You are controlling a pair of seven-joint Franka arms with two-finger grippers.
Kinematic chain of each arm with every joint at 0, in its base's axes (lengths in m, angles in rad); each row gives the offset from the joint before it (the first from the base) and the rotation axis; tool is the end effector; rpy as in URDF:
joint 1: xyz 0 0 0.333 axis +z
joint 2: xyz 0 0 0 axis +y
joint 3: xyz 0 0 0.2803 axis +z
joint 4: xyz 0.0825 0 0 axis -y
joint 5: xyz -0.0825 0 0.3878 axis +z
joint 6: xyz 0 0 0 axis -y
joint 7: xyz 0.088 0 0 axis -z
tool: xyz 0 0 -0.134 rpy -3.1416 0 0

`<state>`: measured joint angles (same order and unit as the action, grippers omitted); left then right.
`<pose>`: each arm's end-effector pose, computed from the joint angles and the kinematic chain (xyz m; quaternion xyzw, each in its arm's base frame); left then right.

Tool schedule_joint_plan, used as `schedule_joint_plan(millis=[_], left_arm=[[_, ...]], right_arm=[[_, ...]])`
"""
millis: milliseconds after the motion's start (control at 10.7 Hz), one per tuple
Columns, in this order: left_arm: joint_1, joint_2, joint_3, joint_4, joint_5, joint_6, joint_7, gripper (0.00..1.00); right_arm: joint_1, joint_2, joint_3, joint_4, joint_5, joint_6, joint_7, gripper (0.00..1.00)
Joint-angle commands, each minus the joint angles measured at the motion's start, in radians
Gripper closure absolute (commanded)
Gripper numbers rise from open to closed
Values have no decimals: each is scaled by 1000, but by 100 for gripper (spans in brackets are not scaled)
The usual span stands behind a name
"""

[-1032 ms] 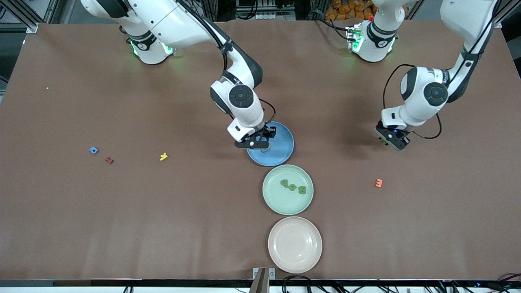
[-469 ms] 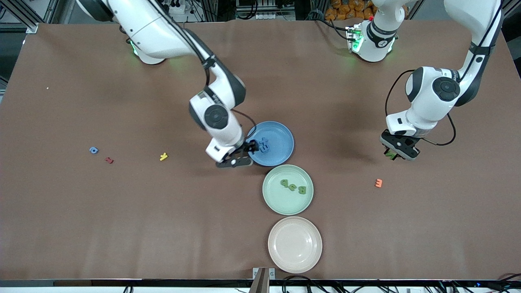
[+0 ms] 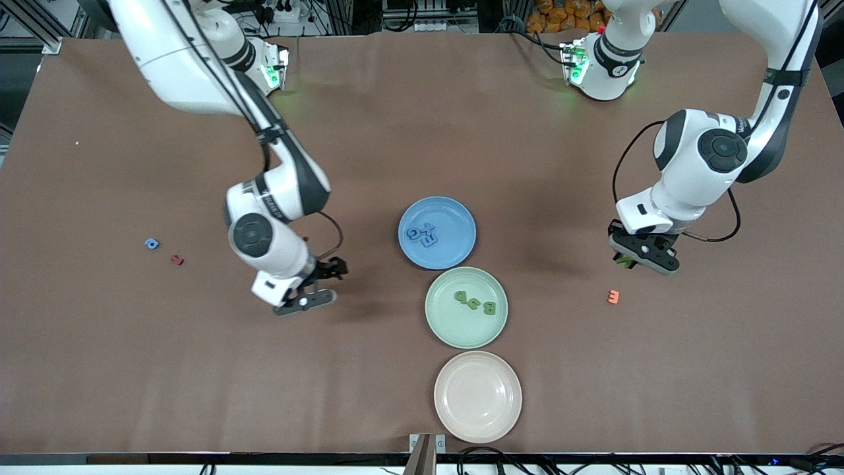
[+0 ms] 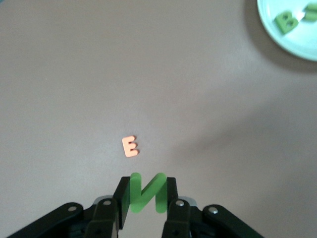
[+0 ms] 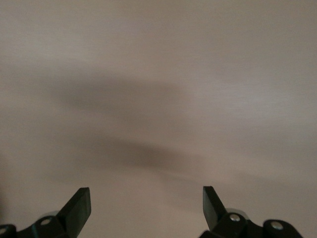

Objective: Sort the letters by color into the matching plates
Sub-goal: 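Carry green N toward the green plate while the right gripper returns to letters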

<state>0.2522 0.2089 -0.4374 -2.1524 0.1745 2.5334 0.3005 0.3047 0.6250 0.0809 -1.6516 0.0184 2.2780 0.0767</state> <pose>0.5714 -0.1073 0.2669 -0.9503 0.2952 -0.0970 0.0188 0.6200 0.2488 0.1907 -0.9896 -0.1403 0.0055 0.0302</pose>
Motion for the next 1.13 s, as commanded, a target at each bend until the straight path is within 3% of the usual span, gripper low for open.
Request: schedule_joint_plan(millis=[0,375,563,844,1032], left_arm=[[-22,75,-40,117,-27,-44,-143,100],[-132,174,-35,254,-15,-96,-360,100],[-152,219,-34,304,-13,-104,-380,100],[-204,274,-30,373,5,-131,-394,100],[-258,302,-15,402,20,-151,-447,100]], right_arm=[[-148,-138,16,-144,-2,-18,-252,0],[-326,-215,14,-247,-2,-26,-620,0],[-401,-235,14,-281,-3,-32,-750,0],[-498,-269,14,-336,-8,-28,-888,0],[-542,-301,14,-378,-61,-23,-897,0]])
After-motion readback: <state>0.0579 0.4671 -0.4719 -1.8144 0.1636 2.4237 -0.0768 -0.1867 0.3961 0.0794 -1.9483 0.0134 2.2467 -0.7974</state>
